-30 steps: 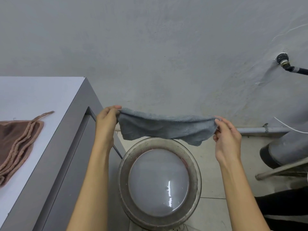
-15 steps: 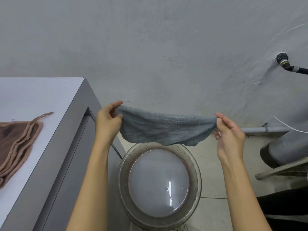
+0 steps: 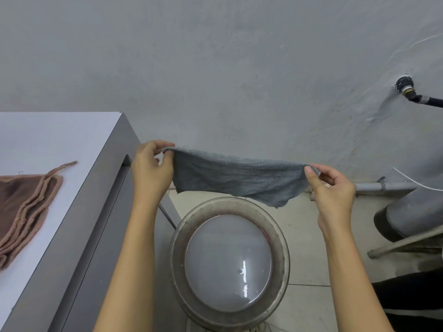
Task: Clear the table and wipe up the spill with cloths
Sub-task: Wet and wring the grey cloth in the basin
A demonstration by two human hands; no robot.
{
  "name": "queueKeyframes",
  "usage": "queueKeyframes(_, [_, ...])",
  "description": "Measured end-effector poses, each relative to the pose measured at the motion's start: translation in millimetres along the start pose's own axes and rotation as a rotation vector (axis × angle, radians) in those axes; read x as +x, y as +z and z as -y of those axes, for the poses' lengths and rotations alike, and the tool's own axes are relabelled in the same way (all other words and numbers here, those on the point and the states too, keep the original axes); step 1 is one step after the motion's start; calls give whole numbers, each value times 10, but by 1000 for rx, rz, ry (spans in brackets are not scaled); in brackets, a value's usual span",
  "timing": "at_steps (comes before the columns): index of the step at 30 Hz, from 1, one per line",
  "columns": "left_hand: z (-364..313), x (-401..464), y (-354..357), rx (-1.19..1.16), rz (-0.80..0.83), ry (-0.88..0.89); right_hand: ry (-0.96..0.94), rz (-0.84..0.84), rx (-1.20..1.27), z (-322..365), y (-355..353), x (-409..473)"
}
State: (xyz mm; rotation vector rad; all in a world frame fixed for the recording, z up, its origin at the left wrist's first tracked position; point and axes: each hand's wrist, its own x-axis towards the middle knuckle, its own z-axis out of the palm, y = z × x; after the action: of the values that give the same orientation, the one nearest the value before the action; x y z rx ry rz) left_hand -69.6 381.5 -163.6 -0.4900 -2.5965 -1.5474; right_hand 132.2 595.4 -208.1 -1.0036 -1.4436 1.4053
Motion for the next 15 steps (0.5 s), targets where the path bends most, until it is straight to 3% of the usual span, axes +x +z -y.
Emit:
queueKeyframes(3, [-73,-28,6,-236,50,-70,23,23,93,46,-6,-34])
queueKeyframes(8, [-99,-35,38,-407,-28,-57,2,-33,251,75,9,-49])
queueKeyframes(15, [-63,-92,139,-21,-42,-66,129,-98,235,0,85,-119])
